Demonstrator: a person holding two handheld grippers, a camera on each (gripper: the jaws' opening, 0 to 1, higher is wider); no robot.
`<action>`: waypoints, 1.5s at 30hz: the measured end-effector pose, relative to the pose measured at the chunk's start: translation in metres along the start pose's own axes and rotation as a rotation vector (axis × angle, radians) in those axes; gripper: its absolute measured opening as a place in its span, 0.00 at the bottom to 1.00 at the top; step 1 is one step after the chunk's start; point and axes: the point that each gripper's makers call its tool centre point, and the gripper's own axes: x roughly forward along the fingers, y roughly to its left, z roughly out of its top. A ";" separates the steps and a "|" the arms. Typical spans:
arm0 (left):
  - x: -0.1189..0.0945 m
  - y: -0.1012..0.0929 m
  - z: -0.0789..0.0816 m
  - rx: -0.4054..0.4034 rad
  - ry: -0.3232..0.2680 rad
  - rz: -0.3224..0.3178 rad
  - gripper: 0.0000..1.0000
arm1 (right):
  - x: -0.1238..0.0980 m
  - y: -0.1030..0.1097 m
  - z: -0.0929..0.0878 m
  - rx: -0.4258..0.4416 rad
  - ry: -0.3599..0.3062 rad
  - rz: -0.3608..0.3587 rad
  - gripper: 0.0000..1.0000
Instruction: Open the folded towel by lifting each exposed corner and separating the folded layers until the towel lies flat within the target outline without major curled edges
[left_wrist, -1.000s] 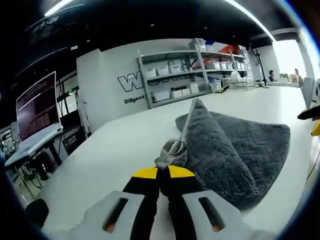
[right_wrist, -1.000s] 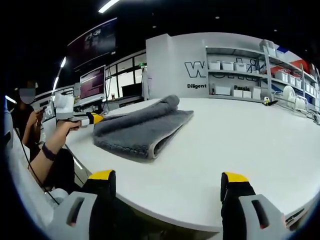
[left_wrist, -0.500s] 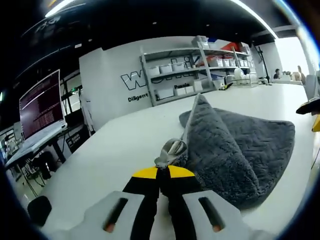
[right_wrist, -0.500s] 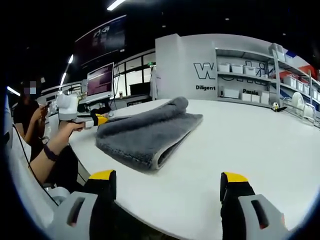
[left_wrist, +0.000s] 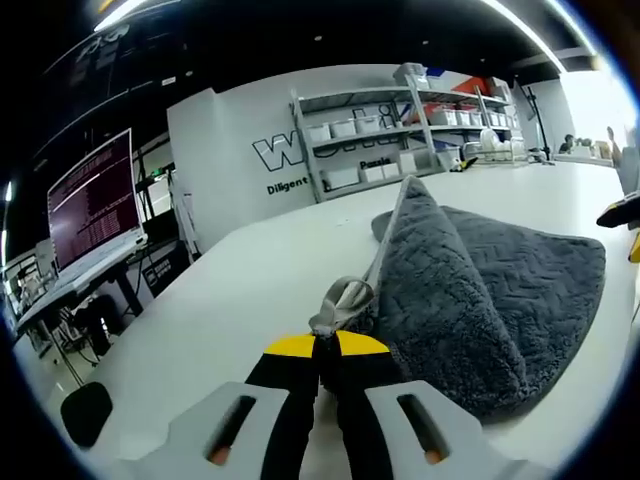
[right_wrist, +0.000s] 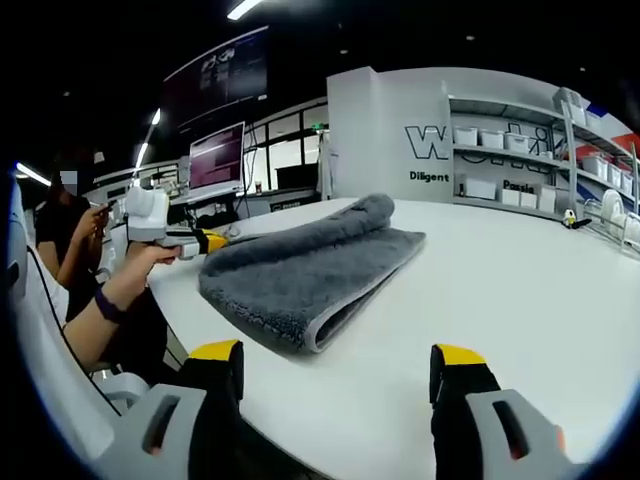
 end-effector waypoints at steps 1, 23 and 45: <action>0.000 0.001 -0.001 0.001 0.002 0.002 0.04 | 0.001 0.002 0.000 0.000 0.001 0.005 0.77; -0.003 0.015 -0.015 0.016 0.054 0.052 0.04 | 0.024 0.034 0.003 -0.023 -0.004 0.134 0.39; -0.004 0.032 -0.021 0.008 0.069 0.088 0.05 | 0.029 0.054 -0.002 0.011 0.000 0.202 0.01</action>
